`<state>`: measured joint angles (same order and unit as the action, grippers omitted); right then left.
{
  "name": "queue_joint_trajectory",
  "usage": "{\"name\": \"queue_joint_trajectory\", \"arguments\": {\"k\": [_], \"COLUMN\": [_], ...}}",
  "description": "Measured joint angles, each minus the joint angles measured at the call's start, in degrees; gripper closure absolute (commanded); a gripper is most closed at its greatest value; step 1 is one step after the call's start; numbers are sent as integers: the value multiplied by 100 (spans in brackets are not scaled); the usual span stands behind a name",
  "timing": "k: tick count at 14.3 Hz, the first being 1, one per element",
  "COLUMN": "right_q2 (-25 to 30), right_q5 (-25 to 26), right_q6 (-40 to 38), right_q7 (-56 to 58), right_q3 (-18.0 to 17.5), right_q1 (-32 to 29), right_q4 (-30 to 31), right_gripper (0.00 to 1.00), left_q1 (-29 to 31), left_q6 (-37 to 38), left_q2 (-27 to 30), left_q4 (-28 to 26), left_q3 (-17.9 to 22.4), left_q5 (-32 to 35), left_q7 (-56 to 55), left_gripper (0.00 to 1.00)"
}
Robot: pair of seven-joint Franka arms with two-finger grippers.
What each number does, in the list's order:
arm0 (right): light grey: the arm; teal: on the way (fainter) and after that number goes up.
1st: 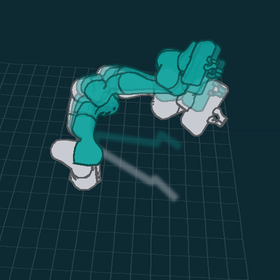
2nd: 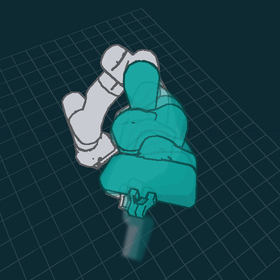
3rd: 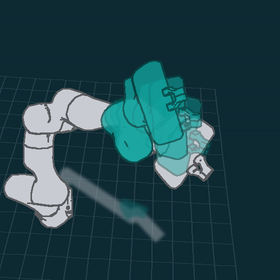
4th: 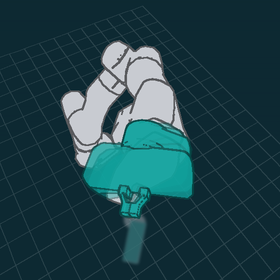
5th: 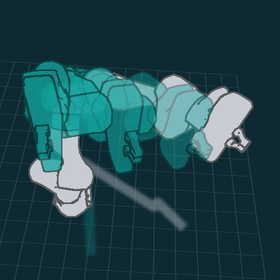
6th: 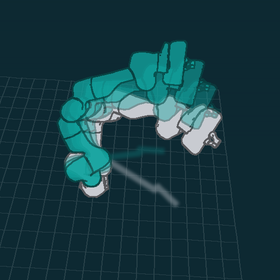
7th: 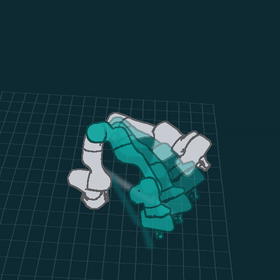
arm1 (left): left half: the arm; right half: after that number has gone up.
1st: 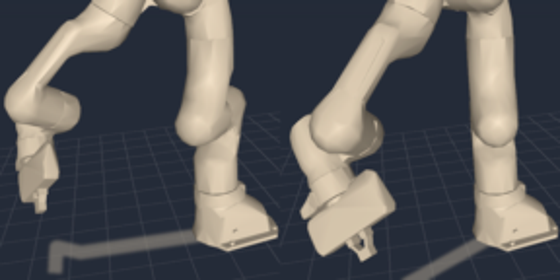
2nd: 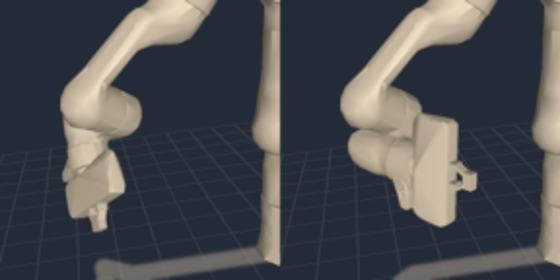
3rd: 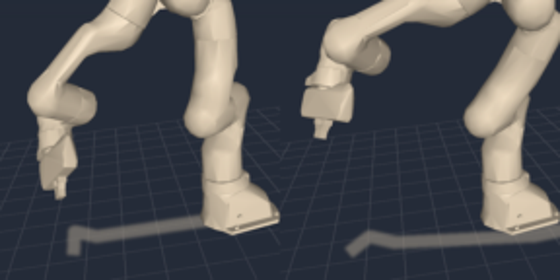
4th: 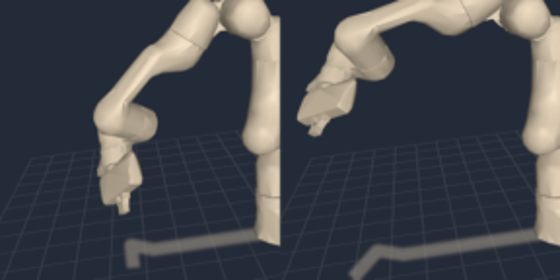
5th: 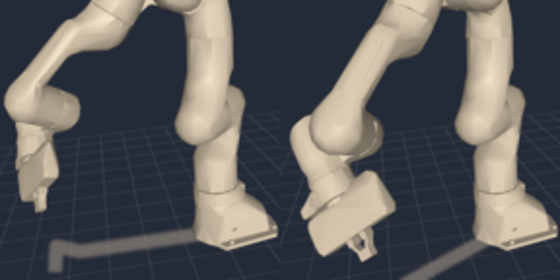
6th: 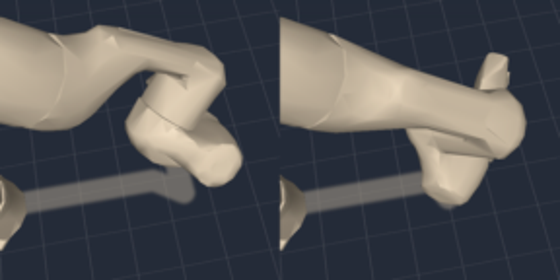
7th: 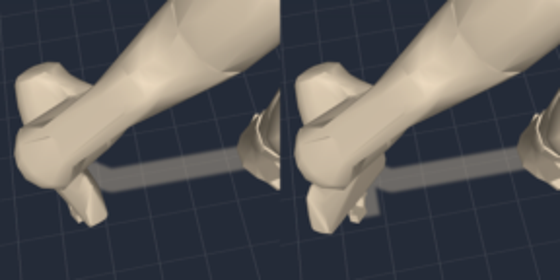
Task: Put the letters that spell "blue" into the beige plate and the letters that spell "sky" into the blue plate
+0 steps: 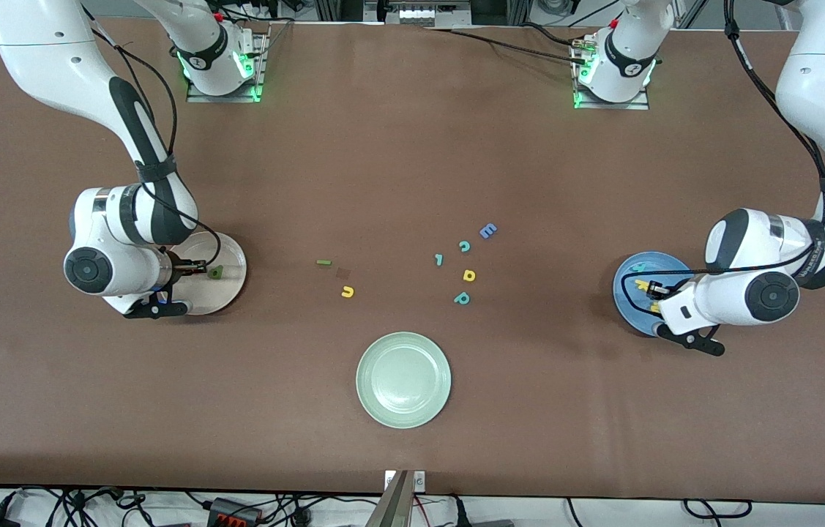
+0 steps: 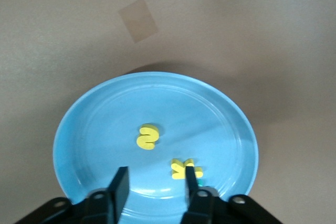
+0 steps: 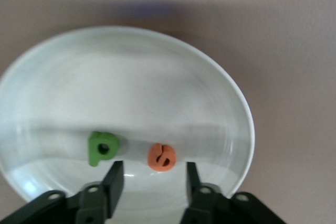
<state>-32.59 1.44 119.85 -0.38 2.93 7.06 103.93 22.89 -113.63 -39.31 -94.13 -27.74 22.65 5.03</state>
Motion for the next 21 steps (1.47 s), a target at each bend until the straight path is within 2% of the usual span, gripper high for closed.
{"name": "queue_joint_trajectory", "arguments": {"k": [3,5,8,11,15,17,19,20,21], "right_q2": [40,41,-157,-635,-1162,-1362,-1539,-1606,-1658], "right_q5": [-4,-41,-689,-957,-919,-788,-563,-469,-438], "right_q6": [37,65,68,157,564,590,591,591,591], "right_q7": [-1,-25,-717,-1878,-3196,-3800,-4262,-4378,-4434], "right_q3": [-187,-241,-259,-258,-245,-234,-232,-229,-220], "right_q1": [237,702,1525,1952,2256,2390,2499,2533,2545], "right_q4": [-316,-601,-1063,-1478,-1865,-2074,-2305,-2373,-2411], "right_gripper": [0,0,0,0,0,0,0,0,7], "left_q1": [-17,-27,-89,-100,-21,118,194,101,-149], "left_q6": [295,492,694,1263,2868,3410,3575,3601,3611], "left_q2": [126,290,521,776,1206,1331,1478,1613,1757], "left_q4": [76,126,145,291,1449,2016,2328,2348,2324], "left_q3": [-104,-329,-837,-982,-995,-988,-761,-427,128], "left_q5": [0,0,0,0,-1,-13,-243,-564,-1011], "left_q7": [4,18,15,14,17,21,26,28,32], "left_gripper": [0,0,0,0,0,0,0,0,0]}}
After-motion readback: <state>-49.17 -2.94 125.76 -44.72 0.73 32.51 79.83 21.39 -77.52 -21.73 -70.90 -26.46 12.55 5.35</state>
